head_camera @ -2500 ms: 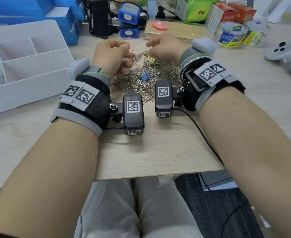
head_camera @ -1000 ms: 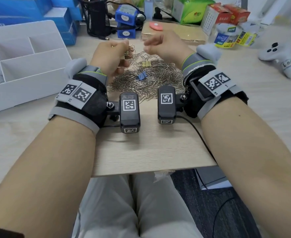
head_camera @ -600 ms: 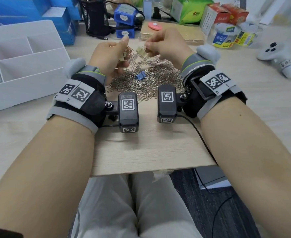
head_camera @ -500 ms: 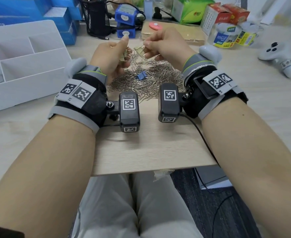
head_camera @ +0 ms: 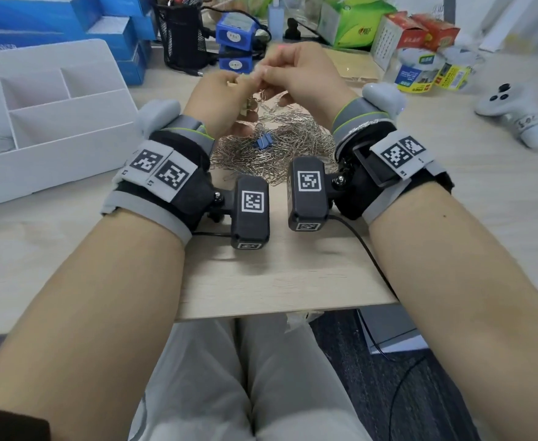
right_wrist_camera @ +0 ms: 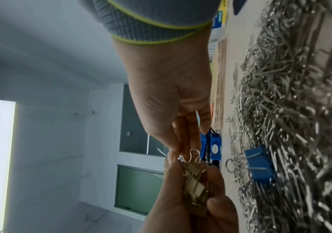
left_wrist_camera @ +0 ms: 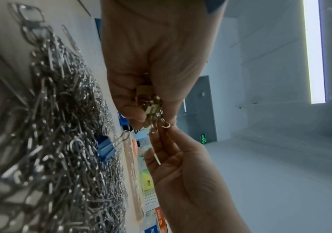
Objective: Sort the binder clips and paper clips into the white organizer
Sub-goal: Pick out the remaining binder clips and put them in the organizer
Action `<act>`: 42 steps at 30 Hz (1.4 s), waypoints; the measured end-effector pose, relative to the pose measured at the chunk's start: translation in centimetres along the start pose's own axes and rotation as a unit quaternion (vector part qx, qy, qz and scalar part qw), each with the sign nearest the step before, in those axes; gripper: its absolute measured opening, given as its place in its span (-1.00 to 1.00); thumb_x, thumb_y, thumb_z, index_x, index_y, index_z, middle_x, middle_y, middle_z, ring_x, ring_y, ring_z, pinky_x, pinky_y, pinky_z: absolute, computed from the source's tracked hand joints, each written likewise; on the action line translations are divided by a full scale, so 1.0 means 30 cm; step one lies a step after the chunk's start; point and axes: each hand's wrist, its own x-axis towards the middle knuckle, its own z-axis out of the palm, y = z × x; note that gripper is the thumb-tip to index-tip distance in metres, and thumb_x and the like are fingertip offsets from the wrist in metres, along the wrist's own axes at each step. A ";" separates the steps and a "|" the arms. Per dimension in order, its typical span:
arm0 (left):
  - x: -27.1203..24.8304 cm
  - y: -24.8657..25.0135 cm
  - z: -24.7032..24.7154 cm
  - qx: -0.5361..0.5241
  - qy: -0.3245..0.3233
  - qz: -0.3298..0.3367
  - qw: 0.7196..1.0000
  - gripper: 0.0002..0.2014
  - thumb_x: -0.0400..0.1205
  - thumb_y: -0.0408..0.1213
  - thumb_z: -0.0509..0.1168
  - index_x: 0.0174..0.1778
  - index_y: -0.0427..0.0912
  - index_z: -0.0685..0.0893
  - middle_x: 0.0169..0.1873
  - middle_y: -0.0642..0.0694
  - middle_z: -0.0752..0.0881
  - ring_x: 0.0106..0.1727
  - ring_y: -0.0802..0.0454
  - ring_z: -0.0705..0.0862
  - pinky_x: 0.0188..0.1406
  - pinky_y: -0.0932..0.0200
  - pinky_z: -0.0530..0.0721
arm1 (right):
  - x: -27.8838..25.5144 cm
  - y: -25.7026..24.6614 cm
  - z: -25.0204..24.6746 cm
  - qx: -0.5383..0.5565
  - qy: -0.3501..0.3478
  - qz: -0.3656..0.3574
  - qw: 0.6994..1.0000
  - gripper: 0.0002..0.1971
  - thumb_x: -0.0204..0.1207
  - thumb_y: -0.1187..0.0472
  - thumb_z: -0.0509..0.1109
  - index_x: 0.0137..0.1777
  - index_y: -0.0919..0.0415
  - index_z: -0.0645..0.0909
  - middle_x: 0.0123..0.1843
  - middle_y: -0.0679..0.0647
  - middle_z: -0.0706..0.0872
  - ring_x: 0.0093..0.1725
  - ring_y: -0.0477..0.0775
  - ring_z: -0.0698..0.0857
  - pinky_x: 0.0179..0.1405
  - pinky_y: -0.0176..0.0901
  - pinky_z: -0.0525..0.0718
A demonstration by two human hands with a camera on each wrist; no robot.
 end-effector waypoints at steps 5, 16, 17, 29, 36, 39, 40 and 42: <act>-0.005 0.040 -0.068 0.019 0.062 0.011 0.998 -0.82 0.72 -0.14 0.16 0.01 -0.15 0.60 -0.31 -0.05 0.64 -0.46 0.15 0.64 -0.67 0.37 0.56 | -0.005 -0.058 0.045 -0.003 -0.002 -0.016 1.000 -0.91 0.49 0.14 0.47 -0.25 0.00 0.68 -0.29 -0.10 0.77 -0.38 -0.20 0.69 -0.48 -0.38 0.53; -0.048 0.094 -0.407 0.027 0.191 0.018 0.981 -0.80 0.70 -0.19 0.19 -0.24 -0.06 0.61 -0.41 -0.02 0.59 -0.63 0.22 0.54 -0.67 0.43 0.53 | 0.076 -0.264 0.267 0.031 -0.081 -0.056 0.995 -0.86 0.59 0.15 0.34 -0.21 0.07 0.59 -0.22 0.05 0.73 -0.42 -0.11 0.63 -0.48 -0.28 0.56; -0.045 0.094 -0.456 0.013 0.200 0.011 0.980 -0.77 0.69 -0.21 0.20 -0.30 -0.05 0.59 -0.42 -0.04 0.58 -0.63 0.19 0.52 -0.66 0.42 0.53 | 0.084 -0.277 0.288 0.020 -0.091 -0.053 0.994 -0.86 0.60 0.14 0.34 -0.20 0.08 0.59 -0.23 0.03 0.73 -0.42 -0.11 0.63 -0.49 -0.29 0.56; 0.077 0.067 -0.714 0.095 0.267 -0.045 0.958 -0.70 0.61 -0.23 0.27 -0.47 -0.07 0.53 -0.50 -0.10 0.55 -0.75 0.15 0.46 -0.73 0.41 0.57 | 0.157 -0.272 0.428 -0.112 -0.178 -0.087 0.974 -0.78 0.55 0.22 0.41 0.09 0.34 0.74 -0.34 -0.18 0.61 -0.54 -0.44 0.53 -0.56 -0.67 0.37; 0.063 0.063 -0.706 0.254 0.178 -0.098 0.946 -0.91 0.58 -0.14 0.40 -0.07 -0.04 0.74 -0.09 -0.04 0.67 -0.39 0.14 0.52 -0.05 0.17 0.72 | 0.153 -0.252 0.435 -0.137 -0.230 -0.103 0.958 -0.76 0.56 0.20 0.39 0.14 0.28 0.73 -0.05 0.05 0.75 -0.12 -0.19 0.65 -0.14 -0.63 0.52; 0.055 0.076 -0.698 0.310 0.169 -0.122 0.928 -0.73 0.55 0.09 0.35 -0.01 -0.01 0.73 -0.14 0.00 0.70 -0.25 0.02 0.57 0.05 0.07 0.66 | 0.149 -0.248 0.424 -0.143 -0.250 -0.092 0.953 -0.76 0.57 0.20 0.39 0.15 0.29 0.72 -0.32 -0.25 0.73 -0.25 -0.37 0.62 -0.21 -0.71 0.48; 0.051 0.082 -0.694 0.290 0.165 -0.130 0.934 -0.68 0.55 0.16 0.31 -0.08 -0.03 0.73 -0.13 0.00 0.74 -0.20 0.01 0.61 0.02 0.09 0.68 | 0.148 -0.246 0.419 -0.145 -0.254 -0.090 0.952 -0.76 0.57 0.20 0.38 0.15 0.29 0.71 -0.49 -0.34 0.66 -0.37 -0.46 0.59 -0.28 -0.75 0.47; 0.043 0.084 -0.689 0.258 0.165 -0.141 0.942 -0.57 0.56 0.26 0.21 -0.07 -0.04 0.73 -0.01 0.03 0.77 -0.03 0.03 0.66 0.22 0.09 0.62 | 0.144 -0.246 0.414 -0.152 -0.256 -0.091 0.950 -0.77 0.57 0.19 0.38 0.15 0.26 0.72 -0.55 -0.37 0.60 -0.51 -0.55 0.53 -0.42 -0.76 0.40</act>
